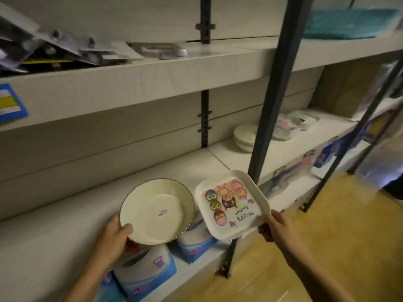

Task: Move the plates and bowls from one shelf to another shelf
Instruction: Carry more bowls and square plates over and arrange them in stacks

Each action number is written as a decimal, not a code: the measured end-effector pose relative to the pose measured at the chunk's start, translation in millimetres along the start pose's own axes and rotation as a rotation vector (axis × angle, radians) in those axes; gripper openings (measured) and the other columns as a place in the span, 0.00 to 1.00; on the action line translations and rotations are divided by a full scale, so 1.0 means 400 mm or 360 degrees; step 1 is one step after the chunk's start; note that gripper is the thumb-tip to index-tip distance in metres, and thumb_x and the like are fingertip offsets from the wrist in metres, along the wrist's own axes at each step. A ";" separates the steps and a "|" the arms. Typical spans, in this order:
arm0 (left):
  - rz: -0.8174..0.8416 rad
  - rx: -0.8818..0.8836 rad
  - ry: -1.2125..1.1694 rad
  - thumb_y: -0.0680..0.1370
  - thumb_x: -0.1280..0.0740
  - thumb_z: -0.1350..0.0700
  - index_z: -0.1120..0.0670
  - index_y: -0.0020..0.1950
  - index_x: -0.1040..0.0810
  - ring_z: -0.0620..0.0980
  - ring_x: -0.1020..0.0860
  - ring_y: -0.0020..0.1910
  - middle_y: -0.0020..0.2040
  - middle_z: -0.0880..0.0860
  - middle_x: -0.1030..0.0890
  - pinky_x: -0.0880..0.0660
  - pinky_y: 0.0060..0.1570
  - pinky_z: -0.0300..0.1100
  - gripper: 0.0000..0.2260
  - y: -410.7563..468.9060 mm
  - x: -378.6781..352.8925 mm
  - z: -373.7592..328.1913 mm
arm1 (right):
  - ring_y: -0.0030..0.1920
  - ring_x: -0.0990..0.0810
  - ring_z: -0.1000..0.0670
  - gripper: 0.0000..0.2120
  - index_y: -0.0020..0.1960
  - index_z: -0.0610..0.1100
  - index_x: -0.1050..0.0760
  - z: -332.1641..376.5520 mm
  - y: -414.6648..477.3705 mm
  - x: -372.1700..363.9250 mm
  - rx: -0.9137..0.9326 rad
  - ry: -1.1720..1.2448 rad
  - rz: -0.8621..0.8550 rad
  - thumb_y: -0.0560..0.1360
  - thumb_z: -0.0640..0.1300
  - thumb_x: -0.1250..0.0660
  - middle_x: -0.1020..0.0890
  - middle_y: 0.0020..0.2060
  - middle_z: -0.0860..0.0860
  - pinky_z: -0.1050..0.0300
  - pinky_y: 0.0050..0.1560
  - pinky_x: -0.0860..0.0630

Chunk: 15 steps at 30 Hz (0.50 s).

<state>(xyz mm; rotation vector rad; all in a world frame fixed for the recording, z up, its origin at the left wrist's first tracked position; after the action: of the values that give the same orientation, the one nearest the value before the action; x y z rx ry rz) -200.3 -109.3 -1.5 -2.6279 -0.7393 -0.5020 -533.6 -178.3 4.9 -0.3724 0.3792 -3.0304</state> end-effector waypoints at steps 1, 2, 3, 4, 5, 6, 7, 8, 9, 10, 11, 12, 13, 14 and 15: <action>0.0029 0.0004 -0.0009 0.75 0.41 0.68 0.57 0.56 0.28 0.57 0.26 0.48 0.53 0.60 0.23 0.26 0.40 0.44 0.12 -0.015 -0.039 -0.014 | 0.24 0.33 0.55 0.12 0.43 0.36 0.26 -0.012 0.003 0.045 -0.0016 0.0028 -0.0016 0.80 0.38 0.46 0.28 0.28 0.47 0.65 0.24 0.36; 0.0054 0.0009 -0.0036 0.75 0.42 0.68 0.57 0.56 0.28 0.56 0.25 0.46 0.51 0.59 0.23 0.23 0.34 0.42 0.12 -0.031 -0.078 -0.028 | 0.23 0.34 0.56 0.12 0.42 0.36 0.27 -0.025 0.007 0.090 -0.0035 0.0052 -0.0033 0.79 0.37 0.46 0.28 0.27 0.47 0.65 0.24 0.37; 0.0072 0.0003 -0.0049 0.75 0.42 0.68 0.57 0.54 0.29 0.54 0.25 0.43 0.49 0.59 0.23 0.22 0.30 0.40 0.11 -0.045 -0.117 -0.042 | 0.22 0.35 0.57 0.13 0.40 0.37 0.28 -0.038 0.012 0.135 -0.0049 0.0062 -0.0050 0.79 0.37 0.46 0.29 0.27 0.47 0.65 0.24 0.37; 0.0083 -0.0014 -0.0035 0.75 0.42 0.68 0.56 0.54 0.29 0.54 0.25 0.43 0.50 0.59 0.23 0.21 0.32 0.40 0.11 -0.057 -0.157 -0.054 | 0.21 0.35 0.57 0.13 0.39 0.37 0.28 -0.050 0.016 0.180 -0.0058 0.0061 -0.0069 0.79 0.37 0.46 0.29 0.26 0.48 0.65 0.24 0.38; 0.0104 -0.0036 -0.0002 0.75 0.41 0.67 0.56 0.54 0.29 0.56 0.25 0.46 0.52 0.60 0.23 0.20 0.39 0.45 0.11 -0.066 -0.195 -0.064 | 0.22 0.35 0.56 0.13 0.39 0.37 0.28 -0.062 0.020 0.223 -0.0064 0.0061 -0.0087 0.79 0.37 0.46 0.29 0.26 0.48 0.64 0.25 0.38; 0.0133 -0.0043 0.0040 0.75 0.41 0.66 0.55 0.55 0.28 0.58 0.25 0.50 0.54 0.60 0.23 0.21 0.47 0.51 0.11 -0.077 -0.233 -0.075 | 0.23 0.35 0.55 0.13 0.39 0.37 0.28 -0.072 0.025 0.265 -0.0070 0.0066 -0.0108 0.79 0.37 0.47 0.29 0.26 0.48 0.64 0.25 0.38; 0.0167 -0.0049 0.0076 0.75 0.40 0.65 0.56 0.56 0.28 0.59 0.25 0.52 0.54 0.60 0.23 0.23 0.52 0.56 0.12 -0.089 -0.273 -0.089 | 0.23 0.35 0.55 0.13 0.40 0.37 0.28 -0.082 0.029 0.307 -0.0075 0.0073 -0.0133 0.79 0.37 0.47 0.29 0.26 0.48 0.63 0.26 0.38; 0.0194 -0.0054 0.0107 0.75 0.40 0.65 0.56 0.57 0.28 0.59 0.25 0.54 0.55 0.59 0.23 0.24 0.54 0.57 0.12 -0.100 -0.312 -0.099 | 0.23 0.35 0.55 0.13 0.40 0.36 0.28 -0.092 0.034 0.346 -0.0079 0.0083 -0.0165 0.79 0.36 0.47 0.29 0.26 0.48 0.63 0.26 0.38; 0.0216 -0.0060 0.0115 0.75 0.40 0.65 0.56 0.57 0.28 0.59 0.26 0.54 0.55 0.59 0.24 0.25 0.54 0.55 0.12 -0.112 -0.353 -0.113 | 0.22 0.35 0.55 0.13 0.39 0.36 0.28 -0.100 0.037 0.384 -0.0085 0.0095 -0.0197 0.79 0.36 0.47 0.29 0.25 0.48 0.63 0.25 0.38; 0.0237 -0.0060 0.0122 0.75 0.40 0.65 0.56 0.57 0.29 0.57 0.26 0.54 0.54 0.59 0.24 0.26 0.53 0.52 0.12 -0.123 -0.393 -0.127 | 0.21 0.35 0.55 0.13 0.38 0.36 0.29 -0.107 0.040 0.420 -0.0093 0.0111 -0.0231 0.79 0.35 0.47 0.29 0.24 0.47 0.64 0.24 0.38; 0.0261 -0.0075 0.0123 0.75 0.41 0.65 0.55 0.55 0.29 0.56 0.27 0.53 0.54 0.59 0.24 0.27 0.50 0.49 0.11 -0.132 -0.431 -0.143 | 0.20 0.36 0.56 0.13 0.37 0.36 0.29 -0.113 0.043 0.454 -0.0103 0.0130 -0.0264 0.78 0.34 0.47 0.29 0.23 0.48 0.65 0.22 0.38; 0.0286 -0.0089 0.0129 0.75 0.41 0.65 0.55 0.54 0.29 0.55 0.27 0.52 0.54 0.59 0.23 0.29 0.48 0.47 0.10 -0.141 -0.469 -0.161 | 0.19 0.36 0.56 0.13 0.36 0.36 0.30 -0.117 0.046 0.490 -0.0110 0.0147 -0.0296 0.78 0.34 0.47 0.29 0.23 0.48 0.65 0.22 0.38; 0.0314 -0.0107 0.0133 0.75 0.41 0.65 0.55 0.54 0.29 0.55 0.27 0.52 0.55 0.59 0.23 0.29 0.47 0.47 0.10 -0.145 -0.505 -0.177 | 0.20 0.36 0.55 0.13 0.37 0.36 0.29 -0.119 0.049 0.524 -0.0120 0.0161 -0.0318 0.78 0.34 0.46 0.29 0.23 0.47 0.64 0.22 0.38; 0.0339 -0.0108 0.0145 0.75 0.41 0.65 0.55 0.55 0.29 0.55 0.26 0.53 0.55 0.59 0.23 0.29 0.48 0.47 0.11 -0.147 -0.536 -0.192 | 0.22 0.35 0.53 0.13 0.38 0.35 0.28 -0.119 0.051 0.556 -0.0132 0.0175 -0.0336 0.78 0.34 0.46 0.29 0.24 0.47 0.62 0.24 0.38; 0.0362 -0.0112 0.0164 0.75 0.41 0.64 0.55 0.58 0.29 0.55 0.26 0.54 0.56 0.58 0.24 0.28 0.49 0.47 0.12 -0.147 -0.567 -0.206 | 0.24 0.35 0.52 0.13 0.39 0.35 0.28 -0.119 0.054 0.587 -0.0142 0.0195 -0.0355 0.78 0.34 0.46 0.29 0.25 0.46 0.60 0.27 0.38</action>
<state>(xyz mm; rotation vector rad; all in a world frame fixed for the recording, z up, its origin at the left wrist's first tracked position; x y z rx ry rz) -433.6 -193.9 -12.1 -2.6825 -0.3916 -0.6010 -772.1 -210.2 8.9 -0.2498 0.5154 -3.2725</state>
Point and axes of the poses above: each hand's wrist, its own y-axis towards the middle knuckle, its own x-axis out of the back of the hand, z = x × y, the point moved 3 cm from there along y, towards the middle knuckle
